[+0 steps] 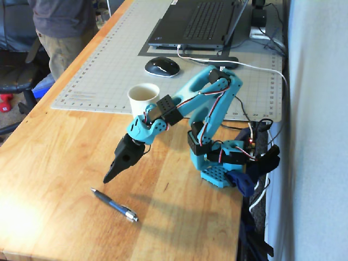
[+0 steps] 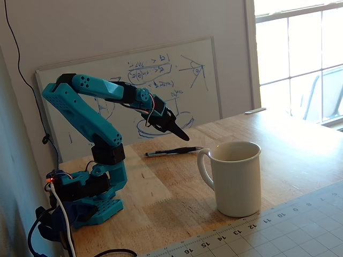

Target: Grasp a pen and put it in a mug.

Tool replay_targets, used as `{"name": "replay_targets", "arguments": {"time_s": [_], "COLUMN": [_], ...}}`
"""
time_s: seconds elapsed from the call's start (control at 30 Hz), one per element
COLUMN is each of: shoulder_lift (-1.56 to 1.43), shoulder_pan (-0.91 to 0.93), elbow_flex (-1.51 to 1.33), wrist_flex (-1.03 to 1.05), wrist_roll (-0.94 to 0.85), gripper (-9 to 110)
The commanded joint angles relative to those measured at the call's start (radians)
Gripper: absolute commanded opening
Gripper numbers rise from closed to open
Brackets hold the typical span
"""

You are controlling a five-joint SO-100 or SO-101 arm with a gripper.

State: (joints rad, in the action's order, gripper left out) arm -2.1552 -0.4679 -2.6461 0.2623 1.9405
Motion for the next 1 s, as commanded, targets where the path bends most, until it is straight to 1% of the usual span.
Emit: {"name": "replay_targets", "arguments": {"time_s": [0.0,0.2,0.53,0.73,0.97], "shoulder_lift": [-0.002,0.069,0.222,0.336,0.388], "shoulder_pan": [-0.018,-0.083,-0.161,-0.163,-0.155], "elbow_flex": [0.089,0.100,0.187,0.272,0.288], "wrist_flex": [-0.028,-0.041,-0.041,-0.041,-0.041], "wrist_roll": [-0.008,-0.009,-0.008,-0.008,-0.009], "gripper": [32,37,37,37,37]}}
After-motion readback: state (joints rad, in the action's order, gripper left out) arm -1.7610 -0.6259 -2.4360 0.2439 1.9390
